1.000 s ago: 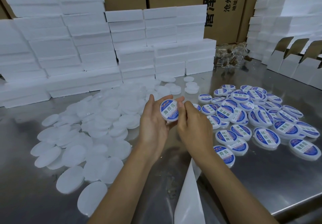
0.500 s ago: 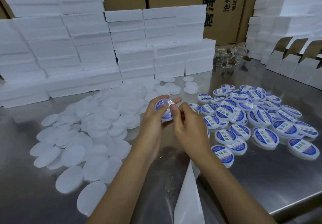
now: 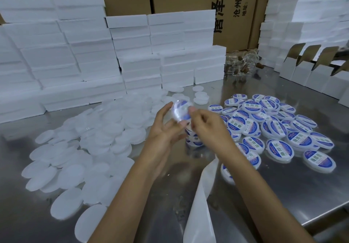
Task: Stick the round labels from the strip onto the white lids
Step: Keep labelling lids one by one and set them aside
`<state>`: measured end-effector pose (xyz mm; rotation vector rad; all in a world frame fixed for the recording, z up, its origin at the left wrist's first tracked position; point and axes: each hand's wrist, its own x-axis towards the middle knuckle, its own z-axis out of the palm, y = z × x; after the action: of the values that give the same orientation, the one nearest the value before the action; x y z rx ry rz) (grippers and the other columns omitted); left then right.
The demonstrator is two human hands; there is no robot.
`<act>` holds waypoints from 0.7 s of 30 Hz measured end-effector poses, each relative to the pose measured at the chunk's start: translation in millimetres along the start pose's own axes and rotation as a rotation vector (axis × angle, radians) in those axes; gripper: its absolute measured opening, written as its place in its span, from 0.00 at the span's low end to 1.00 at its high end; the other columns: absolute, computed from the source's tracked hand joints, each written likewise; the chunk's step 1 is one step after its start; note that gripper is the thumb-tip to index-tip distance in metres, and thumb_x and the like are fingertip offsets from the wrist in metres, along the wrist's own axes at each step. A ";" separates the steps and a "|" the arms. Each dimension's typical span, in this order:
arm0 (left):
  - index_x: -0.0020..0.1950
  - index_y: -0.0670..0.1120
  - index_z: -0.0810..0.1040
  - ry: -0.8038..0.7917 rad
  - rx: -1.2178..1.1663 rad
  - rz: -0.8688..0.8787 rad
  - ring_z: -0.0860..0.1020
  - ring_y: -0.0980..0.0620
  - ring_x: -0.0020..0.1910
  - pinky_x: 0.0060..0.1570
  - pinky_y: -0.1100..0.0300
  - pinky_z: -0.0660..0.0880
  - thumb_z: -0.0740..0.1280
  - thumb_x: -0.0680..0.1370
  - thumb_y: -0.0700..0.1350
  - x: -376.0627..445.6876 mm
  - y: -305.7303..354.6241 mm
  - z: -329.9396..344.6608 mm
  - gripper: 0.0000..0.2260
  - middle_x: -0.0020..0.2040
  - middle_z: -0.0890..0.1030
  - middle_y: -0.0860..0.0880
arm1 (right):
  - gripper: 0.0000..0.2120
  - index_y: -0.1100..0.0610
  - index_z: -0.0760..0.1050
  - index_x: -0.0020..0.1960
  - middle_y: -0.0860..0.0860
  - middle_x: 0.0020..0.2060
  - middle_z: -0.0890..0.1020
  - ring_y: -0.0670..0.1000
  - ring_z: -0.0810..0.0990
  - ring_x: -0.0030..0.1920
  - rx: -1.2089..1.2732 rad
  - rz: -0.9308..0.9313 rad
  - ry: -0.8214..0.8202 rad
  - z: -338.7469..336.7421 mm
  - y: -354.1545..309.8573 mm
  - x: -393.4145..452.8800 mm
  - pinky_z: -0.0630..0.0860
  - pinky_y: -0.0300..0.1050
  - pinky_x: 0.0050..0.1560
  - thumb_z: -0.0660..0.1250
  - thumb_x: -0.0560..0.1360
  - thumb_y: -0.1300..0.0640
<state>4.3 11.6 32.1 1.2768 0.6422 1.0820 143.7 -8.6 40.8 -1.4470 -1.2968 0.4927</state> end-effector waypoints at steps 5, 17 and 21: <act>0.67 0.59 0.72 0.069 0.166 -0.072 0.83 0.50 0.58 0.59 0.51 0.78 0.75 0.76 0.42 3.1 -10.8 -1.1 0.23 0.55 0.86 0.54 | 0.22 0.58 0.77 0.40 0.46 0.26 0.79 0.44 0.70 0.22 0.322 0.352 0.234 -52.5 17.1 34.2 0.65 0.37 0.23 0.58 0.83 0.44; 0.62 0.51 0.76 0.232 0.078 -0.101 0.85 0.47 0.47 0.51 0.50 0.77 0.64 0.82 0.40 6.1 -12.6 -2.0 0.11 0.50 0.87 0.46 | 0.18 0.61 0.79 0.44 0.54 0.34 0.83 0.46 0.76 0.22 0.577 0.644 0.449 -107.7 75.9 51.1 0.73 0.37 0.23 0.61 0.83 0.48; 0.59 0.49 0.78 0.317 0.060 -0.121 0.84 0.48 0.45 0.48 0.52 0.78 0.64 0.82 0.39 6.1 -13.0 -4.6 0.09 0.48 0.87 0.45 | 0.17 0.62 0.78 0.45 0.54 0.32 0.82 0.46 0.74 0.21 0.563 0.621 0.410 -106.2 77.0 47.1 0.70 0.38 0.22 0.60 0.84 0.50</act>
<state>6.3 19.9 19.7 1.1095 0.9849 1.1817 281.8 1.0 24.3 -1.3435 -0.3179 0.8356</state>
